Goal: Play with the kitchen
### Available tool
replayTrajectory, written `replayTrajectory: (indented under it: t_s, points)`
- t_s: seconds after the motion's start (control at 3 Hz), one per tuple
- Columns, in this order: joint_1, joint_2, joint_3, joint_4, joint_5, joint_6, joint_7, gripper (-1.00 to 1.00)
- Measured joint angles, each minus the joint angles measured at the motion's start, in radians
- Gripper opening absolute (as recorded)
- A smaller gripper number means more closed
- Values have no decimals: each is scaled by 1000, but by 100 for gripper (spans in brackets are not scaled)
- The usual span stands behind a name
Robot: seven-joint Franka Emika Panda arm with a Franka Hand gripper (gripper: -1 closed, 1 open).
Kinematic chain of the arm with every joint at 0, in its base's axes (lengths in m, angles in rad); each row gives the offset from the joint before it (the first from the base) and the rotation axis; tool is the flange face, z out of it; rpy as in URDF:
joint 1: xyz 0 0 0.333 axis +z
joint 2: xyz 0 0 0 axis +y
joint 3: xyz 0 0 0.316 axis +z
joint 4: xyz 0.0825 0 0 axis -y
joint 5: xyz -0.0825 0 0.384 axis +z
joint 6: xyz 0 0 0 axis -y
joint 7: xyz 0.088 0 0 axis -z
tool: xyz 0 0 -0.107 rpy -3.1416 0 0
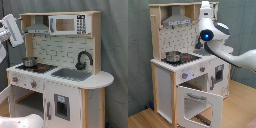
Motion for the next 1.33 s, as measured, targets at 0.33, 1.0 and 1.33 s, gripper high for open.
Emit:
replayTrajectory:
  t_s: [0.33, 1.0, 1.33]
  points:
    - [-68, 25, 0, 62, 29, -13, 9, 100]
    - [-204, 53, 8, 195, 117, -40, 10, 100]
    - [-274, 53, 17, 240, 171, -54, 26, 100]
